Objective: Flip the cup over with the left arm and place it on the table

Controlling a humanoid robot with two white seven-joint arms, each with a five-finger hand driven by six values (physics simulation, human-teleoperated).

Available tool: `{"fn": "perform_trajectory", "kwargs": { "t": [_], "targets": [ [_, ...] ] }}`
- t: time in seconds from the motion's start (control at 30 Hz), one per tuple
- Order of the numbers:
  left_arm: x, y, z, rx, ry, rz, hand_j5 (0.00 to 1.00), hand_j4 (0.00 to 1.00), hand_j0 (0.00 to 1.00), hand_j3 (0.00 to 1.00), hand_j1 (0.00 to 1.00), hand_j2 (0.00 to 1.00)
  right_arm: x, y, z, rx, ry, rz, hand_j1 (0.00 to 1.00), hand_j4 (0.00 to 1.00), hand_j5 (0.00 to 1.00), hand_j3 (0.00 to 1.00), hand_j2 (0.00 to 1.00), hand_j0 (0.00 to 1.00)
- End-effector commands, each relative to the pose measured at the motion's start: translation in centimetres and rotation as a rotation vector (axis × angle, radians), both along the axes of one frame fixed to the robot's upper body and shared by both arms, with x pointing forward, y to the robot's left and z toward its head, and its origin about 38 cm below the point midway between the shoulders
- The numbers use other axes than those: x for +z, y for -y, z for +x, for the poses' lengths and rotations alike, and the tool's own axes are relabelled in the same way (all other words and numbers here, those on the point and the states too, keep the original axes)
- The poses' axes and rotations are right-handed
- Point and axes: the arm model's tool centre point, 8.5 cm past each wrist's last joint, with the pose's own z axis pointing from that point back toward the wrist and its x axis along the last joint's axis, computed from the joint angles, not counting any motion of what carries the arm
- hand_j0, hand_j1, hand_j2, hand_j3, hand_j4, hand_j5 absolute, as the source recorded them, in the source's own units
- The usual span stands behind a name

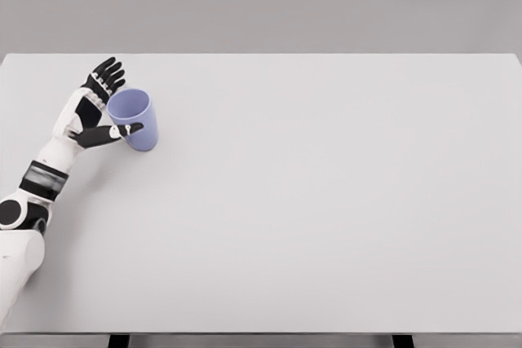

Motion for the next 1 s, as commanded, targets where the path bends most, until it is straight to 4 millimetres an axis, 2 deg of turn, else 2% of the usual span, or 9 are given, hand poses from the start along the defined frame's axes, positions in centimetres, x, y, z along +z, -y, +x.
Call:
{"fn": "perform_trajectory", "kwargs": {
  "t": [0.0,0.63,0.73,0.8,0.97],
  "targets": [
    [0.4,-0.2,0.0,-0.001,0.010,0.000,1.00,1.00,1.00,1.00,1.00,1.00,0.0,0.0,0.0,0.000,0.000,0.000,1.00,1.00,1.00,1.00,1.00,1.00],
    [2.5,-1.4,-1.1,-0.012,0.068,0.029,1.00,1.00,1.00,1.00,1.00,1.00,0.0,0.0,0.0,0.000,0.000,0.000,1.00,1.00,1.00,1.00,1.00,1.00],
    [3.6,-2.2,-1.3,-0.010,0.092,0.046,1.00,1.00,1.00,1.00,1.00,1.00,0.0,0.0,0.0,0.000,0.000,0.000,1.00,1.00,1.00,1.00,1.00,1.00],
    [5.3,-2.8,-1.4,-0.026,0.125,0.082,1.00,1.00,1.00,1.00,1.00,1.00,0.0,0.0,0.0,0.000,0.000,0.000,1.00,1.00,1.00,1.00,1.00,1.00],
    [7.8,-3.7,-1.7,-0.057,0.171,0.157,1.00,1.00,1.00,1.00,1.00,1.00,0.0,0.0,0.0,0.000,0.000,0.000,1.00,1.00,1.00,1.00,1.00,1.00]
  ]
}}
